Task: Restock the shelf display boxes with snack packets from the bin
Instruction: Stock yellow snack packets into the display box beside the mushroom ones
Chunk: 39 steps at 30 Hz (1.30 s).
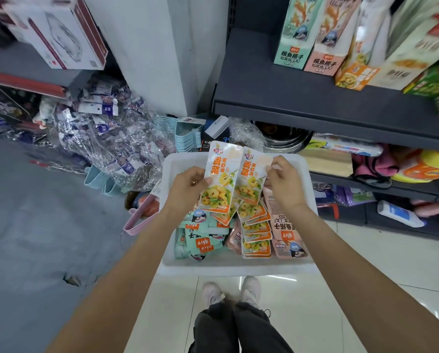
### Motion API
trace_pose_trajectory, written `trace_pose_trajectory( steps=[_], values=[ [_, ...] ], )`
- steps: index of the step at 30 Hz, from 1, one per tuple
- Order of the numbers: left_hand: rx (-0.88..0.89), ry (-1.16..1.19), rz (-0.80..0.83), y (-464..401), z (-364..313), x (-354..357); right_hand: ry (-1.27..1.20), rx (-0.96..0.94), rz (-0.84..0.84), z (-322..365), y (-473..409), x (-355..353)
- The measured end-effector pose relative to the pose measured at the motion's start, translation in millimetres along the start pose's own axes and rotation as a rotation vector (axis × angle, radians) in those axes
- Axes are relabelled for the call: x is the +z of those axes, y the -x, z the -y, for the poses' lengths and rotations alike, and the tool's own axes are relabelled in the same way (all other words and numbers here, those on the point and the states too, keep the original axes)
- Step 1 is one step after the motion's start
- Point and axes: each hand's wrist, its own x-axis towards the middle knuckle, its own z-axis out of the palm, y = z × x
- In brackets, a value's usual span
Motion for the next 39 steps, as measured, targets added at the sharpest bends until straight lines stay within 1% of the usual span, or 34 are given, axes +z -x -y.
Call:
trace_pose_trajectory(
  steps=[4,7,12,15,17,20,22,25,27,29,31,35,39],
  values=[
    [0.106,0.009,0.089,3.8,-37.2,12.7,-0.180,0.009,-0.001,27.2,10.0,-30.2],
    [0.205,-0.044,0.108,3.7,-73.5,28.9,-0.278,-0.005,-0.019,45.0,10.9,-60.2],
    [0.343,-0.133,0.069,-2.0,-129.9,69.6,-0.405,-0.018,-0.064,63.6,5.6,-119.1],
    [0.367,-0.164,0.035,-11.4,-161.3,106.1,-0.480,-0.082,-0.078,66.4,-2.2,-160.7],
    [0.388,-0.188,0.029,-17.9,-181.8,134.4,-0.459,-0.147,-0.108,62.8,-13.2,-190.4],
    [0.438,-0.252,0.064,-28.4,-212.6,179.0,-0.426,-0.220,-0.135,51.9,-40.3,-236.5],
    [0.441,-0.263,0.082,-38.8,-231.6,207.4,-0.443,-0.240,-0.085,43.9,-60.8,-268.5],
    [0.460,-0.230,0.080,-54.6,-260.1,247.7,-0.391,-0.295,-0.006,31.7,-89.5,-310.8],
    [0.488,-0.243,0.072,-62.1,-278.8,270.9,-0.358,-0.314,0.008,24.8,-108.3,-332.0],
    [0.494,-0.248,0.036,-70.5,-293.5,287.1,-0.322,-0.356,-0.012,21.1,-128.5,-349.6],
    [0.461,-0.204,-0.014,-81.3,-301.9,295.1,-0.252,-0.401,-0.025,20.1,-147.6,-364.0],
    [0.436,-0.184,-0.148,-112.6,-318.0,293.6,-0.085,-0.427,-0.066,21.4,-186.1,-382.2],
    [0.432,-0.157,-0.274,-152.1,-334.6,285.6,0.172,-0.510,-0.097,29.8,-223.7,-382.4]
  ],
)
